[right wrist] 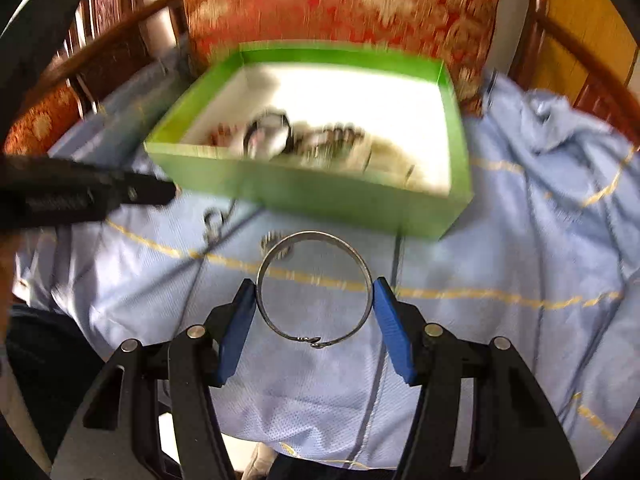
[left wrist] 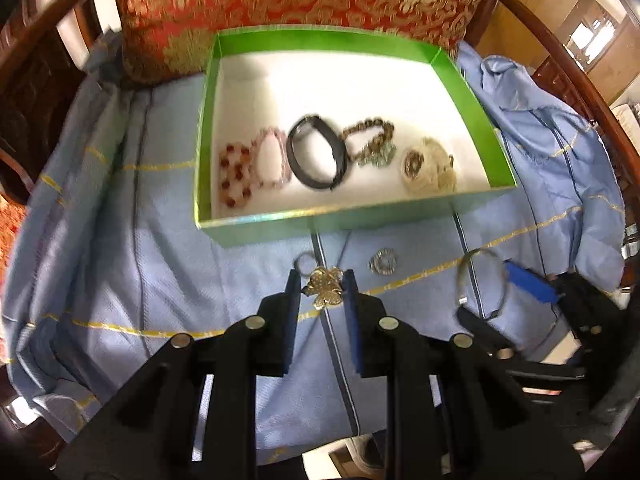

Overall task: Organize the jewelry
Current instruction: 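Grasp the silver bangle with the right tool while the left tool grasps the gold flower brooch, then carry the bangle and brooch into the green box and open both tools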

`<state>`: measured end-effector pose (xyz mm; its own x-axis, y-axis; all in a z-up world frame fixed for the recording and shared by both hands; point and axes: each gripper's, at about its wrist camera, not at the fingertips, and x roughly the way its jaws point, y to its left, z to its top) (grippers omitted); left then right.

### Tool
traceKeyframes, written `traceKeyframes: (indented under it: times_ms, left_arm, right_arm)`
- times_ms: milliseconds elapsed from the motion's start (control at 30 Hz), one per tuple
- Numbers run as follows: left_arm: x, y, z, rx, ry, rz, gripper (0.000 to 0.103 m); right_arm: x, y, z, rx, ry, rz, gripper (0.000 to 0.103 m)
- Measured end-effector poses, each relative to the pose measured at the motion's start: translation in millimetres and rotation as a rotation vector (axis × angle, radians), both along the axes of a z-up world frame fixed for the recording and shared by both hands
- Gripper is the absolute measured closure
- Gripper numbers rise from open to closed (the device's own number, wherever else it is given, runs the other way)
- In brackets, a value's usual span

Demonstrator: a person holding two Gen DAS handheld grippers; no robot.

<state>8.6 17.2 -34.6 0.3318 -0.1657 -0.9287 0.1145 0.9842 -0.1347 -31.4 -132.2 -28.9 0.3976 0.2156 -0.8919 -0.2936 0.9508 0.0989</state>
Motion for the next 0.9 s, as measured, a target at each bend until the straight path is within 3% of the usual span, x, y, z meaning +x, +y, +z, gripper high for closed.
traceKeyframes:
  times_ms: [133, 333, 567, 700, 833, 900]
  left_arm:
    - [3.0, -6.7, 4.4, 0.009, -0.022, -0.010, 0.082]
    - [4.2, -10.8, 4.0, 0.023, -0.024, -0.018, 0.081]
    - [10.3, -3.3, 15.9, -0.040, -0.057, -0.002, 0.082]
    - [30.4, 1.9, 33.0, -0.053, -0.095, 0.015, 0.082]
    - [62.6, 6.6, 40.6, -0.057, -0.126, 0.068, 0.081]
    - [76.4, 9.4, 33.6, -0.052, -0.107, 0.092, 0.082]
  right_arm:
    - [9.1, -8.1, 15.5, 0.013, -0.035, -0.009, 0.044]
    - [12.8, -13.6, 1.1, 0.016, 0.004, -0.021, 0.044]
    - [18.7, -20.5, -0.7, 0.065, 0.018, -0.024, 0.044]
    - [31.0, -24.7, 19.5, 0.138, -0.016, -0.009, 0.044]
    - [63.6, -22.2, 33.3, 0.127, -0.085, -0.025, 0.044]
    - [82.2, -20.7, 26.4, 0.099, -0.059, -0.059, 0.044]
